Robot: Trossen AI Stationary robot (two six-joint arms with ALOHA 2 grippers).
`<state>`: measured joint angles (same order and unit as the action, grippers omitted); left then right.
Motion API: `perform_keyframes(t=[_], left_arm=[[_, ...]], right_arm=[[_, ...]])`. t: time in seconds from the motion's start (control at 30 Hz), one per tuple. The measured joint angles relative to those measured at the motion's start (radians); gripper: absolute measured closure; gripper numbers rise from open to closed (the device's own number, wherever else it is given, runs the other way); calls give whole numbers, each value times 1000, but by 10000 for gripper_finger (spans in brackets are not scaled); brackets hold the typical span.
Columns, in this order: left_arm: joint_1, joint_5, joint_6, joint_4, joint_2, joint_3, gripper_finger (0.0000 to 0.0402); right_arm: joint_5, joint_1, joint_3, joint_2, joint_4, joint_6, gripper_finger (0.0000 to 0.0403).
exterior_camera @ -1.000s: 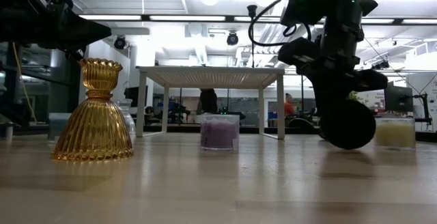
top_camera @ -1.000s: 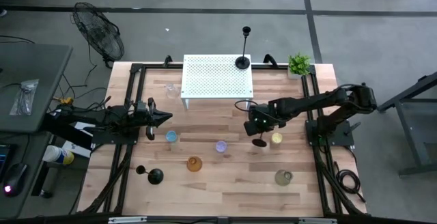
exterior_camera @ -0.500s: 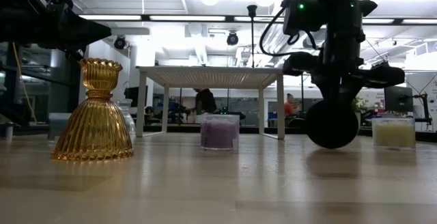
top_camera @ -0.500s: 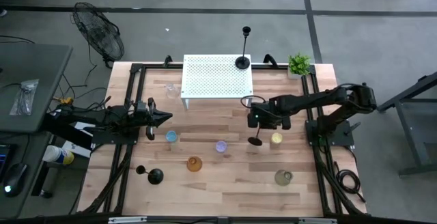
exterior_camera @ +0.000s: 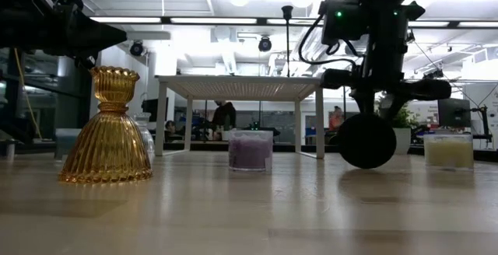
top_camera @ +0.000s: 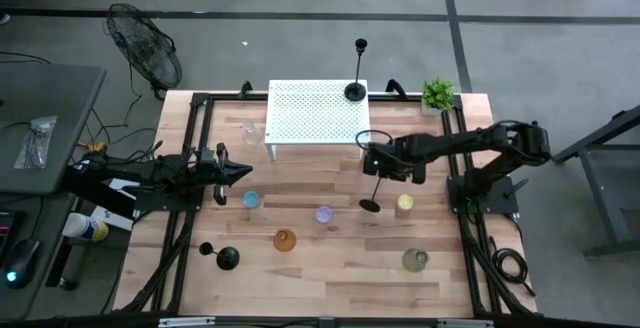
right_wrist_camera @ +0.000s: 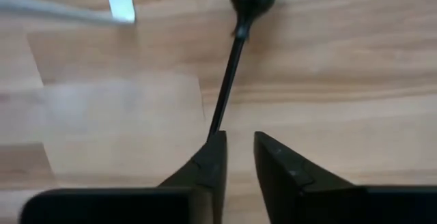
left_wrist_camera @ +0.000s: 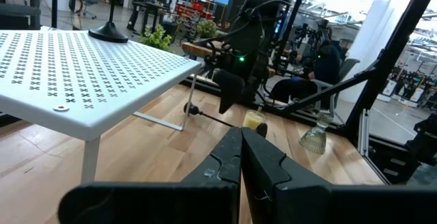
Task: Pick & Place candle stick holders
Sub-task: Put the top black candle holder on the shelf
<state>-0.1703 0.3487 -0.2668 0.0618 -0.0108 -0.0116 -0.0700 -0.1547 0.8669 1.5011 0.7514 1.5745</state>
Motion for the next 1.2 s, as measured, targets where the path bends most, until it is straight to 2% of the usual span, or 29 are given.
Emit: perform_keyframes(t=[0.17, 0.3, 0.7, 1.2], left_arm=[[0, 0, 0, 0, 0, 0, 401], [0, 0, 0, 0, 0, 0, 401], [0, 0, 0, 0, 0, 0, 401], [0, 0, 0, 0, 0, 0, 401]], right_arm=[[-42, -19, 0, 25, -3, 44, 279], [-81, -26, 0, 45, -10, 53, 264], [-143, -82, 0, 112, -23, 52, 262], [-222, -82, 0, 131, -18, 48, 270]])
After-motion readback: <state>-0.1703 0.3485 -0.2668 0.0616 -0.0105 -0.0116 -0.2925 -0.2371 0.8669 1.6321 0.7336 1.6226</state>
